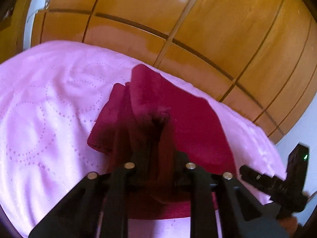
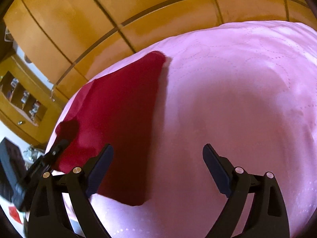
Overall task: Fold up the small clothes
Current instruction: 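Grasp the folded shirt's edge with the left tool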
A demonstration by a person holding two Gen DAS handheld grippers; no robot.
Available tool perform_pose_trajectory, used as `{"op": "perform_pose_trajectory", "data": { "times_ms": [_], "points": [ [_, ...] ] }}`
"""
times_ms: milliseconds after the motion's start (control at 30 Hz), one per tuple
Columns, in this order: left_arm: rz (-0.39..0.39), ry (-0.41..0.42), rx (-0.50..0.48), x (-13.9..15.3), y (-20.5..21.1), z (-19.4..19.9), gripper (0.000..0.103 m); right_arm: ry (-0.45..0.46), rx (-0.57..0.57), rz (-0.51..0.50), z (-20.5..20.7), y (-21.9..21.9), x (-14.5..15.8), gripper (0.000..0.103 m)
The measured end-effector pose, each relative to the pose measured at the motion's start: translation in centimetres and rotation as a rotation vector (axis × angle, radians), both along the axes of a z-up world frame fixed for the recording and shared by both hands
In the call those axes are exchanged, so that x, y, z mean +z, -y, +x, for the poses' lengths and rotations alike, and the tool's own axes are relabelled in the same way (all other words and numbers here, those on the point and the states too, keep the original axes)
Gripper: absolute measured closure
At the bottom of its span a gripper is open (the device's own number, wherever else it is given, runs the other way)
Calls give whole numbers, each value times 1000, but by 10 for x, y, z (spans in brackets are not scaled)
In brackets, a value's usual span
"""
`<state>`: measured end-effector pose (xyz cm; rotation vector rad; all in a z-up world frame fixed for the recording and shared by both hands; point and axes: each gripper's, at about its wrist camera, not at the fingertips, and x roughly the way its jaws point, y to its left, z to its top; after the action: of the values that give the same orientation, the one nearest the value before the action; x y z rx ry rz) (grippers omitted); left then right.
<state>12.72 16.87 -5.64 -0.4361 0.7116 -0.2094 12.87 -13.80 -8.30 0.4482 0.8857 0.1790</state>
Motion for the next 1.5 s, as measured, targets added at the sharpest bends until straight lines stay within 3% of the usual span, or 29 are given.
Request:
{"op": "perform_pose_trajectory", "data": {
  "times_ms": [67,167,300,433,600,733,900,967,1067,1167,1267,1400,1500],
  "points": [
    [-49,32,0,8,-12,-9,89,19,33,0,-1,-6,3,13],
    [-50,35,0,5,-22,-22,89,30,82,-40,2,-20,3,13],
    [-52,-52,33,-35,-31,-24,89,-23,168,-115,6,-46,-15,9],
    [-37,-35,41,-52,-32,-24,87,-7,192,-195,5,-58,-27,6],
    [-63,-14,50,-54,-37,-29,84,-14,190,-144,6,-49,-16,6],
    [-54,-2,58,-52,-33,-31,84,87,118,-86,4,-33,11,6],
    [-50,-2,67,-53,-33,-31,80,130,87,-141,37,-35,35,6],
    [-49,-11,77,-55,-35,-32,71,122,99,-164,53,-43,39,6],
    [-76,-22,82,-59,-40,-33,69,106,111,-185,78,-57,40,6],
    [-53,-19,77,-59,-37,-33,69,75,104,-218,95,-69,27,6],
    [-47,-19,72,-61,-37,-33,69,-32,117,-349,117,-87,-7,4],
    [-25,-13,70,-62,-33,-32,68,-66,111,-261,126,-79,-27,4],
    [-40,-17,86,-59,-35,-35,61,-27,112,-282,120,-80,-24,4]
  ]
}}
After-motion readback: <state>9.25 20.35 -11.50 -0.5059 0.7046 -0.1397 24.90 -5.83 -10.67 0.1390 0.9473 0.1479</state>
